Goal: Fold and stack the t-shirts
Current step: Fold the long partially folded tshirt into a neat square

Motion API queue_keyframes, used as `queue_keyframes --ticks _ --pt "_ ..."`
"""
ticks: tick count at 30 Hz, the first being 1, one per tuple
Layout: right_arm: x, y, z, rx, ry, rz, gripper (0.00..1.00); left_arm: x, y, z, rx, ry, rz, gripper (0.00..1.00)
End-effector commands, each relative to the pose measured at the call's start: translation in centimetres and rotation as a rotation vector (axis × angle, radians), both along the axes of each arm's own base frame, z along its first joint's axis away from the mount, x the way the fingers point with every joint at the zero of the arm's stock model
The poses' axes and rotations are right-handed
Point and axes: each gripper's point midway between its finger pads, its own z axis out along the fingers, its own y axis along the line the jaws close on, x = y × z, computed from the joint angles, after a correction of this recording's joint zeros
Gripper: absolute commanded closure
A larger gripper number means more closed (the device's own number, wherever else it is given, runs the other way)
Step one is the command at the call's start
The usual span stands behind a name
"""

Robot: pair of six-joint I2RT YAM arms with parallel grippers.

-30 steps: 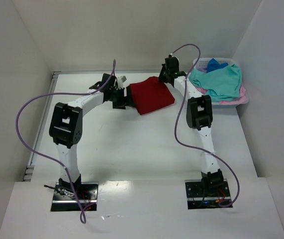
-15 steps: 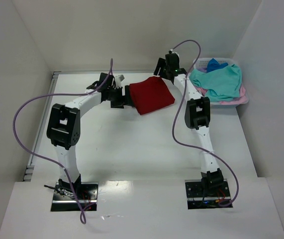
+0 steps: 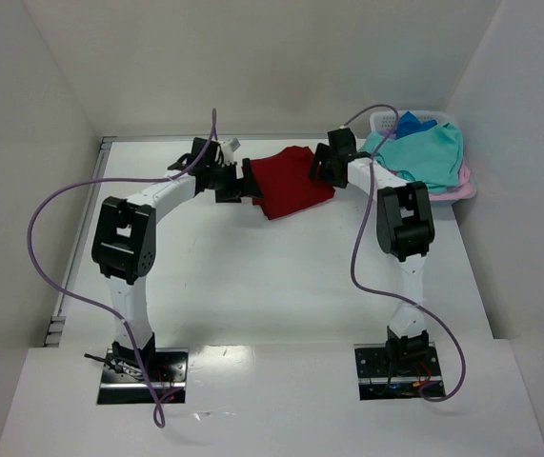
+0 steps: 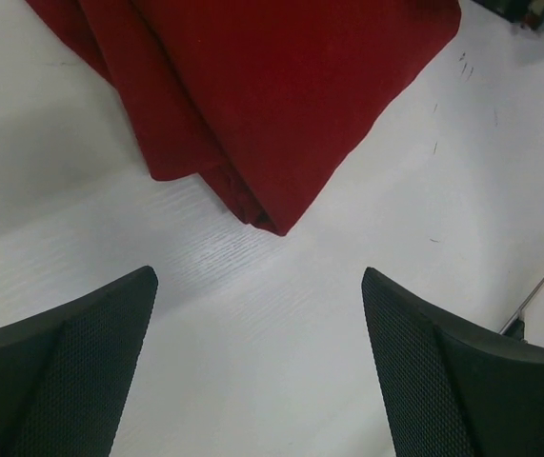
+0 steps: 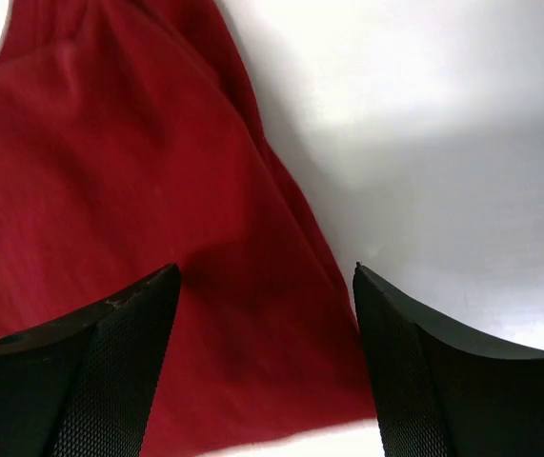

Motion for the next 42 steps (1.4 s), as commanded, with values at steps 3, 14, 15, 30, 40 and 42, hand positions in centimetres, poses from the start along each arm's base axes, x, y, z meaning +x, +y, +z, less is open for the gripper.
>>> queue_keyframes --ticks 3,14,15,30,40,42 --pt "-0.9 0.1 3.6 0.098 -0.091 -0.031 0.21 1.2 -0.8 0.6 -0.056 -0.036 -0.011 0.03" --pt "-4.9 2.3 1.3 0.181 -0.008 0.004 0.57 1.3 -0.3 1.5 -0.053 -0.050 -0.009 0.00" --pt "-5.3 2.8 1.1 0.179 0.003 0.016 0.57 1.2 -0.3 1.4 -0.051 -0.042 -0.008 0.00" --pt "-8.6 0.9 4.3 0.127 -0.029 -0.061 0.25 2.6 2.3 2.7 -0.003 -0.088 -0.004 0.00" --pt "-5.3 2.1 12.1 0.213 -0.209 0.023 0.78 4.7 0.0 7.8 -0.108 -0.221 -0.126 0.46" --pt "-4.9 2.3 12.3 0.221 -0.213 0.031 1.00 5.3 0.2 7.4 -0.094 -0.216 -0.100 0.74"
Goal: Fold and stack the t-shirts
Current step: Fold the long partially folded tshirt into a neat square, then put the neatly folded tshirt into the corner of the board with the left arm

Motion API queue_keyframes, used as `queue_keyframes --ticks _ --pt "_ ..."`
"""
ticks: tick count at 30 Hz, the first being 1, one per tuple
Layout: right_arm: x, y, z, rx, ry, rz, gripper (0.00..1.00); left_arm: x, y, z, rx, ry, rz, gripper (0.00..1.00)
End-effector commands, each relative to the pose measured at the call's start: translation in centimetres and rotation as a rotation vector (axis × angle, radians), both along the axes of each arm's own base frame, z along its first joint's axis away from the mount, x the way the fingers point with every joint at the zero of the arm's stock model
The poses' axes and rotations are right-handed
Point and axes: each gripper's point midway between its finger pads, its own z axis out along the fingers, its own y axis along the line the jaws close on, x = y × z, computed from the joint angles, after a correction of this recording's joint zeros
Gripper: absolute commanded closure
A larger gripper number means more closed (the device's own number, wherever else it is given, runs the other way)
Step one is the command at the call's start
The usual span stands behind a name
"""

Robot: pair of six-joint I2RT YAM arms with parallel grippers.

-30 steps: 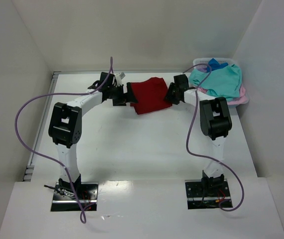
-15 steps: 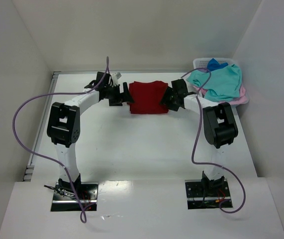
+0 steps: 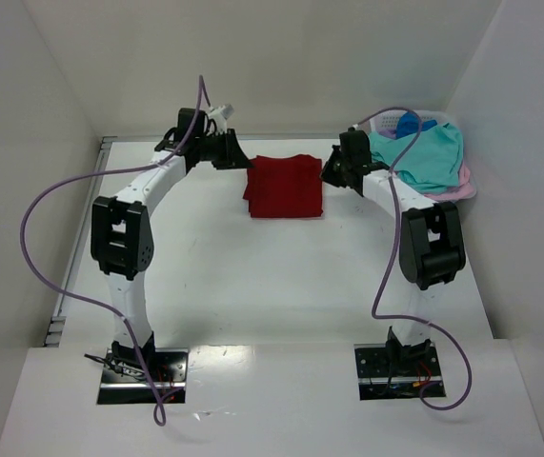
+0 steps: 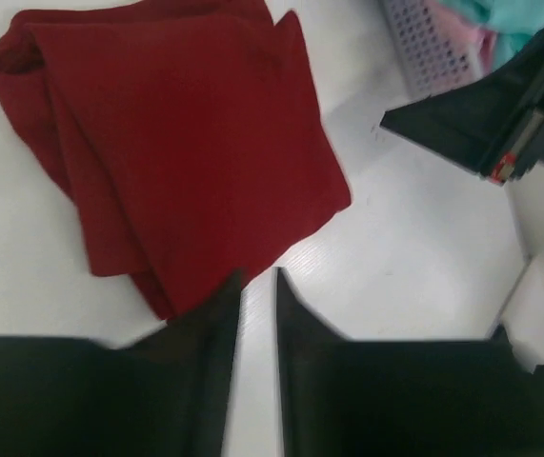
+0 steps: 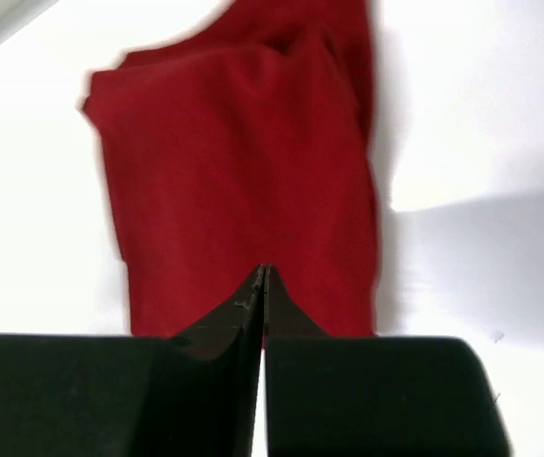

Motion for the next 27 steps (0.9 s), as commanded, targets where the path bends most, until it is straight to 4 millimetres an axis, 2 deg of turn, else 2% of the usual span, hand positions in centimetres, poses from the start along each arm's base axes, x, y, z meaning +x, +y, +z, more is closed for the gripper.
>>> queue_keyframes --ticks 1,2,3,4,5,6,7,8,9,10,11,12,13,15,16,17,18,20,21,22,25,26,27 --pt "1.4 0.8 4.9 0.037 -0.119 0.028 1.00 1.0 -0.6 -0.5 0.004 -0.031 -0.023 0.85" --pt "1.4 0.7 4.9 0.030 -0.121 0.033 1.00 1.4 -0.3 -0.7 0.022 -0.035 0.001 0.97" --pt "1.1 0.3 3.9 0.012 -0.103 0.016 1.00 1.1 -0.2 -1.5 0.048 -0.025 0.023 1.00" --pt "1.0 -0.1 4.1 -0.005 -0.110 0.006 0.98 1.7 0.6 -1.8 0.085 -0.037 0.075 1.00" --pt "0.9 -0.5 4.7 -0.012 -0.129 -0.010 0.91 1.8 0.9 -2.3 0.105 -0.037 0.088 0.97" --pt "0.5 -1.2 4.0 -0.035 -0.117 -0.035 0.76 2.0 1.2 -1.9 0.115 -0.048 0.104 0.74" --pt "0.6 -1.8 4.2 -0.040 -0.132 -0.040 0.58 2.2 1.5 -2.1 0.136 -0.061 0.114 0.48" --pt "0.5 -1.8 5.2 -0.033 -0.163 -0.041 0.53 2.1 1.6 -2.5 0.145 -0.060 0.107 0.41" --pt "0.2 -2.4 4.6 -0.037 -0.150 -0.052 0.45 2.1 1.9 -3.0 0.159 -0.053 0.121 0.29" --pt "0.3 -2.8 4.9 -0.024 -0.161 -0.051 0.32 2.2 2.0 -3.0 0.165 -0.054 0.128 0.19" --pt "0.2 -2.7 5.0 -0.018 -0.160 -0.044 0.14 2.3 2.0 -3.3 0.162 -0.062 0.129 0.11" --pt "0.2 -3.2 5.3 -0.016 -0.173 -0.053 0.10 1.9 2.1 -3.0 0.159 -0.073 0.130 0.06" --pt "-0.1 -3.3 5.3 -0.026 -0.176 -0.046 0.08 1.8 2.1 -3.0 0.155 -0.086 0.131 0.00" --pt "-0.4 -3.3 5.3 -0.026 -0.176 -0.046 0.04 1.7 1.8 -1.6 0.124 -0.140 0.116 0.00" --pt "-0.8 -3.4 4.7 -0.030 -0.157 -0.046 0.02 0.9 1.7 -2.2 0.120 -0.125 0.104 0.00" --pt "-1.0 -3.5 4.8 -0.029 -0.159 -0.046 0.00 0.8 1.7 -2.1 0.116 -0.140 0.105 0.00" --pt "-1.6 -3.6 4.2 -0.033 -0.145 -0.045 0.00 0.5 1.8 -1.3 0.111 -0.157 0.106 0.00" --pt "-2.3 -4.1 4.8 -0.041 -0.158 -0.062 0.00 0.0 2.0 -1.4 0.111 -0.152 0.118 0.00" --pt "-3.0 -4.3 4.1 -0.043 -0.141 -0.074 0.00 -0.3 2.4 -1.7 0.124 -0.140 0.131 0.00" --pt "-3.4 -4.4 5.2 -0.037 -0.169 -0.075 0.00 -0.6 2.6 -1.7 0.136 -0.126 0.140 0.00" --pt "-4.4 -4.9 5.2 -0.043 -0.175 -0.087 0.00 -1.3 3.3 -2.9 0.177 -0.075 0.149 0.00" --pt "-4.5 -4.9 6.1 -0.039 -0.195 -0.087 0.00 -1.5 3.5 -3.2 0.191 -0.062 0.159 0.00" --pt "-4.9 -5.0 5.4 -0.053 -0.176 -0.080 0.00 -1.4 3.7 -2.7 0.195 -0.069 0.168 0.00"
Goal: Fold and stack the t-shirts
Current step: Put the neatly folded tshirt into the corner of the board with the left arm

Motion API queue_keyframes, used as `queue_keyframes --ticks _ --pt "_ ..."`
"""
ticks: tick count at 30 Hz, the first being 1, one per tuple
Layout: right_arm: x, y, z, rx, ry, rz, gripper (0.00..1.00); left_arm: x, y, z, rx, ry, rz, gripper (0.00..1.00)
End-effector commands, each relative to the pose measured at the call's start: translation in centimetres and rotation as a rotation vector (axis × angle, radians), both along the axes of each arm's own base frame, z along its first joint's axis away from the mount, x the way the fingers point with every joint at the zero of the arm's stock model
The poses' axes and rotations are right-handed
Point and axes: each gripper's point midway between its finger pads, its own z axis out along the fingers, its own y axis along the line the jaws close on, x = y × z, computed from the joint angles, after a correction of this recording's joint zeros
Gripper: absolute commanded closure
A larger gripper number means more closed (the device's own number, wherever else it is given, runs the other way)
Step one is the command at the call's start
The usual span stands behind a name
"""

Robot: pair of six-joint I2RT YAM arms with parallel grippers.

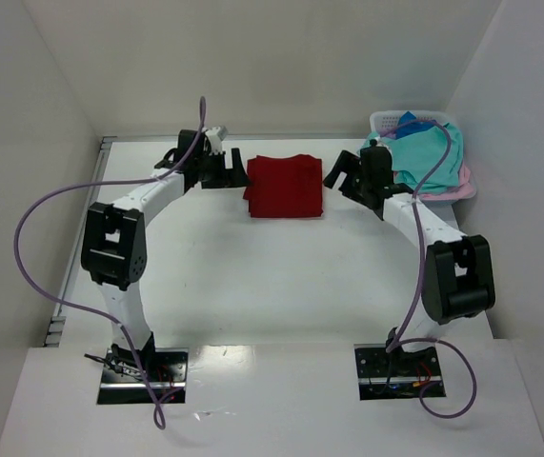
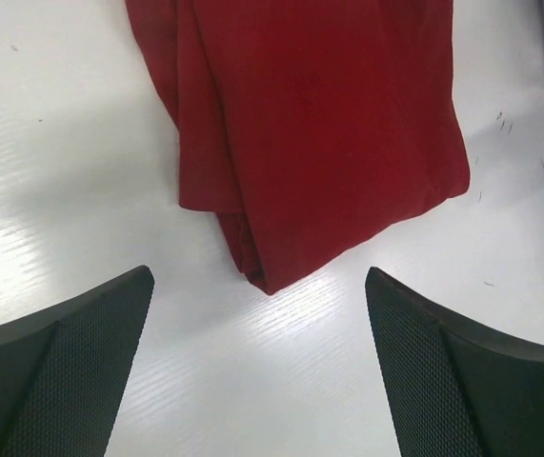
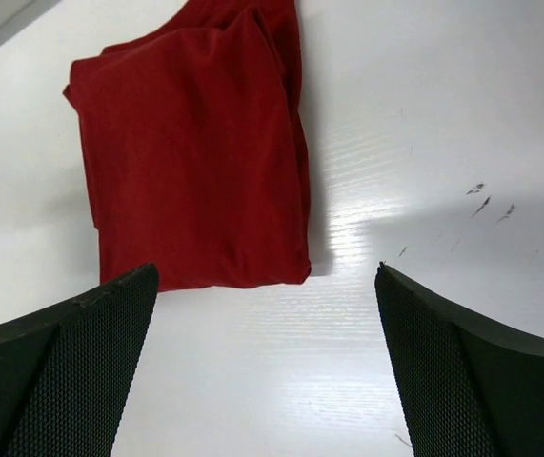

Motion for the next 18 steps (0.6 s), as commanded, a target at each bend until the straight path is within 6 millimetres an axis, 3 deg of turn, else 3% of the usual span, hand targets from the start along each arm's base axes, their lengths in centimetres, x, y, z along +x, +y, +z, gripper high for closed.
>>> queue_keyframes --ticks 1,3,5,9,15,18 --pt "0.1 -0.9 3.5 -0.019 -0.110 -0.031 0.00 0.1 0.7 2.7 0.031 -0.061 0.022 0.00" --pt "-0.4 -1.2 4.1 -0.024 -0.113 -0.039 0.00 -0.5 0.9 3.5 0.033 -0.074 0.029 0.00" --pt "-1.2 -1.8 3.4 -0.027 -0.099 -0.050 0.00 -0.8 1.0 4.8 0.016 -0.110 0.036 0.00" --pt "-2.2 -2.4 5.1 -0.009 -0.152 -0.065 0.00 -1.6 1.5 4.7 0.035 -0.091 0.053 0.00" --pt "-3.5 -3.1 5.1 -0.010 -0.151 -0.076 0.00 -2.7 3.1 6.1 0.049 -0.116 0.084 0.00" --pt "-4.2 -4.1 6.1 -0.002 -0.175 -0.109 0.00 -3.7 4.0 6.5 0.056 -0.121 0.103 0.00"
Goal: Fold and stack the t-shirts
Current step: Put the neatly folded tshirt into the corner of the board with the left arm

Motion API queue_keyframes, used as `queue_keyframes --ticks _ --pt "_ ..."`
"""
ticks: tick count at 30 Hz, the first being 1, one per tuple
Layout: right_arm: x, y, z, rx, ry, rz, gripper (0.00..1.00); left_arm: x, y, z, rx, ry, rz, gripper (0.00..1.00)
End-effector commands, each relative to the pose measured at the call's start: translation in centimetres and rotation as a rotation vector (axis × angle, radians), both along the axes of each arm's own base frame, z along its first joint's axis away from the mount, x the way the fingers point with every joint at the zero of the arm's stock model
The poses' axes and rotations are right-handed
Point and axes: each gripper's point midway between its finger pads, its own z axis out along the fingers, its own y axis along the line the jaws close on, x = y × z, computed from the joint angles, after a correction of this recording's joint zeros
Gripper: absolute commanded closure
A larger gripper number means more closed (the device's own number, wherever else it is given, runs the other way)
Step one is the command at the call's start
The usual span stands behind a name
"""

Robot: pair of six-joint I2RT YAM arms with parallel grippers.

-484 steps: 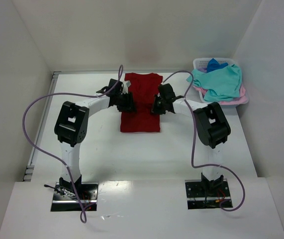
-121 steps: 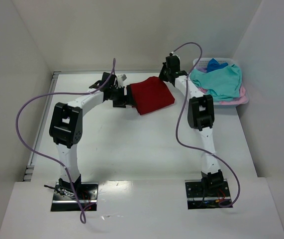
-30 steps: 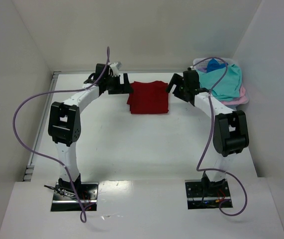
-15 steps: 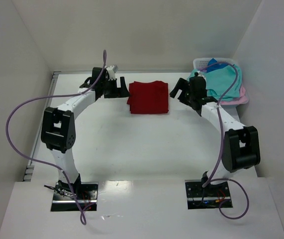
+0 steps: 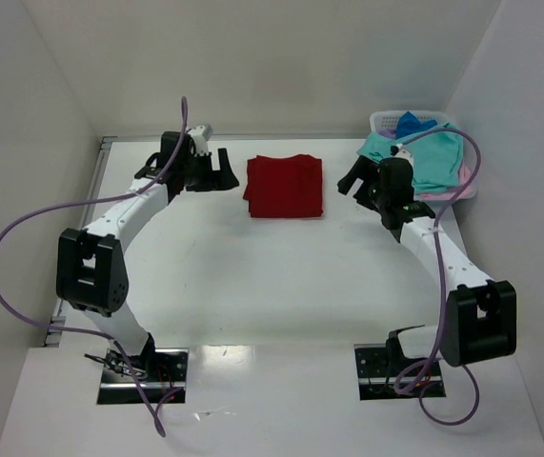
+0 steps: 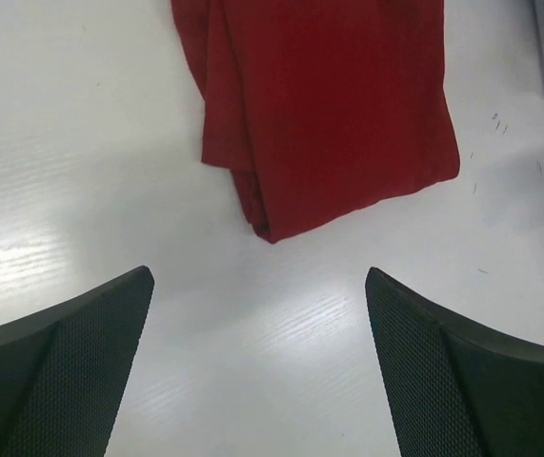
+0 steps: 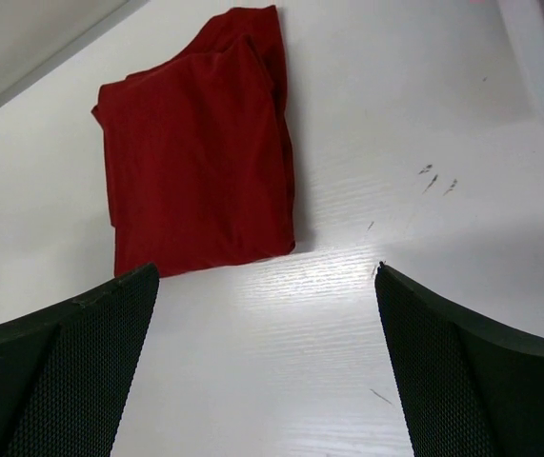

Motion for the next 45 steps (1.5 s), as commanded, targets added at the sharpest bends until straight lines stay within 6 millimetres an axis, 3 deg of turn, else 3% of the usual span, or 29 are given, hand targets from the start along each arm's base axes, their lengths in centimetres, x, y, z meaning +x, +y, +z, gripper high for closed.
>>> queue_keyframes --ticks 1,2,8,17,21,24,25,26,28,29,31,32,34,35,37,38,40,41,43,45 --pt "-0.7 -1.5 2.0 0.000 -0.063 -0.049 0.00 -0.7 1.5 2.4 0.011 -0.064 0.038 0.00" --pt "-1.2 -2.1 2.5 0.002 -0.081 -0.063 0.00 -0.9 2.1 3.6 0.004 -0.095 0.049 0.00" --pt "-2.2 -3.5 4.4 0.001 -0.138 -0.092 0.00 -1.8 4.3 5.1 0.020 -0.143 0.115 0.00" --pt "-1.8 -3.8 4.2 -0.002 -0.123 -0.101 0.00 -2.1 5.6 4.9 0.006 -0.130 0.177 0.00" --pt "-1.7 -3.0 4.1 0.010 -0.123 -0.054 0.00 -1.9 5.4 4.5 -0.020 -0.133 0.163 0.00" --pt "-0.7 -1.9 4.1 0.028 -0.121 0.004 0.00 -1.1 4.6 3.3 -0.077 -0.102 0.105 0.00" --pt "-0.4 -1.7 3.8 0.033 -0.111 0.015 0.00 -0.6 3.8 4.1 -0.109 -0.112 0.073 0.00" --pt "0.4 -1.3 3.3 0.038 -0.092 0.029 0.00 0.1 3.4 3.0 -0.118 -0.090 0.056 0.00" --pt "1.4 -1.0 3.1 0.032 -0.081 0.045 0.00 1.2 2.3 3.4 -0.159 -0.107 0.009 0.00" --pt "2.3 -0.8 2.9 0.035 -0.065 0.053 0.00 1.7 1.6 2.5 -0.184 -0.086 -0.032 0.00" --pt "3.0 -0.7 2.9 0.035 -0.064 0.053 0.00 3.2 1.2 3.3 -0.192 -0.100 -0.044 0.00" --pt "3.8 -0.7 3.8 0.037 -0.088 0.053 0.00 4.1 1.4 1.5 -0.171 -0.065 -0.031 0.00" --pt "4.8 -0.3 3.2 0.051 -0.077 0.059 0.00 5.4 1.6 1.5 -0.144 -0.049 -0.024 0.00" --pt "5.6 0.2 4.2 0.053 -0.096 0.069 0.00 6.0 1.8 0.0 -0.133 -0.025 -0.010 0.00" --pt "6.6 0.4 2.4 0.053 -0.037 0.075 0.00 6.6 1.6 -0.5 -0.156 -0.030 -0.034 0.00" --pt "7.3 0.5 3.1 0.054 -0.047 0.076 0.00 7.0 1.1 -1.5 -0.173 -0.016 -0.059 0.00" --pt "8.1 1.0 1.8 0.052 -0.012 0.084 0.00 7.3 0.4 -1.8 -0.221 0.000 -0.119 0.00" --pt "8.6 1.1 2.2 0.052 -0.016 0.084 0.00 7.6 0.1 -3.1 -0.233 0.026 -0.134 0.00" --pt "9.4 1.2 1.3 0.051 0.007 0.084 0.00 8.1 -0.9 -2.9 -0.249 0.017 -0.169 0.00" --pt "10.3 1.4 1.8 0.057 0.001 0.093 0.00 8.1 -1.5 -3.6 -0.254 0.031 -0.184 0.00"
